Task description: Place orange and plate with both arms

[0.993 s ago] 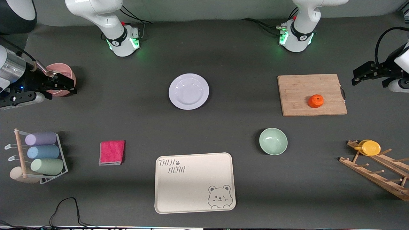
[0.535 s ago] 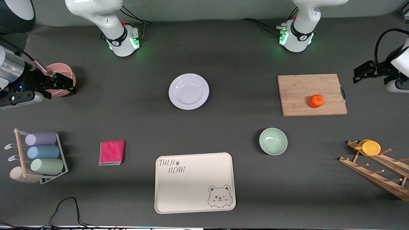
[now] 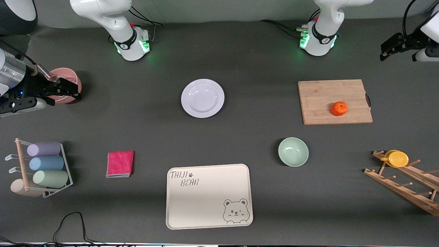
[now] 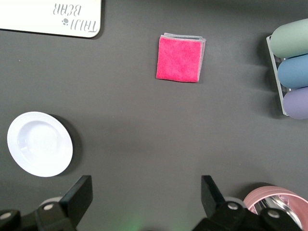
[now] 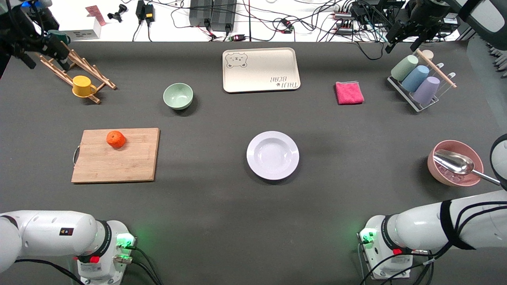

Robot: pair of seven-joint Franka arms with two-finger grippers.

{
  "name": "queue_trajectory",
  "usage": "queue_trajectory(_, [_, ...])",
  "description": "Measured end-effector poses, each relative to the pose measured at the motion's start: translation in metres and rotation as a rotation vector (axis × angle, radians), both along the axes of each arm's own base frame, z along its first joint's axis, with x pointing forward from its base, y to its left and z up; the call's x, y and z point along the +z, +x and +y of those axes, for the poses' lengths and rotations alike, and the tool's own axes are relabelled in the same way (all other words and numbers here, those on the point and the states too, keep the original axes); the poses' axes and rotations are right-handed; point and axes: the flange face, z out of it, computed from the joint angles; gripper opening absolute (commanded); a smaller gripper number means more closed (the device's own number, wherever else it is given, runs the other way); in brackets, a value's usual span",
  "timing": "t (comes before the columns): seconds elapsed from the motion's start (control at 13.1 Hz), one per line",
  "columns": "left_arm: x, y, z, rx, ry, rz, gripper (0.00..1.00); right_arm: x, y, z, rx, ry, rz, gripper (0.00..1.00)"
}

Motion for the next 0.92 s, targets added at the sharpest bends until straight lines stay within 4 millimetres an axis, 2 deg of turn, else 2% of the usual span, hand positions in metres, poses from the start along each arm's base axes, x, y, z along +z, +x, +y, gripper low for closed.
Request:
queue_trajectory(0.08, [-0.006,-0.007,0.001,0.001,-0.001,-0.013,1.0,0.0,0.0,0.0,0.0,0.0,0.0,1.0])
queue_trajectory(0.23, [-0.027,-0.006,0.001,0.0,-0.002,-0.03,1.0,0.0,0.0,0.001,0.002,0.0,0.0,1.0])
queue_trajectory(0.38, [-0.063,0.002,0.0,-0.003,-0.002,-0.039,1.0,0.0,0.0,0.002,0.003,0.0,0.0,1.0])
queue_trajectory(0.46, [-0.086,0.006,0.0,-0.005,-0.002,-0.045,1.0,0.0,0.0,0.001,0.004,-0.007,0.0,1.0])
queue_trajectory(0.61, [-0.146,0.01,-0.002,-0.01,-0.002,-0.057,1.0,-0.002,0.0,0.0,0.011,-0.038,0.004,1.0])
queue_trajectory(0.92, [-0.269,-0.004,-0.004,-0.016,-0.005,-0.094,1.0,-0.007,0.002,0.005,0.022,-0.046,0.014,1.0])
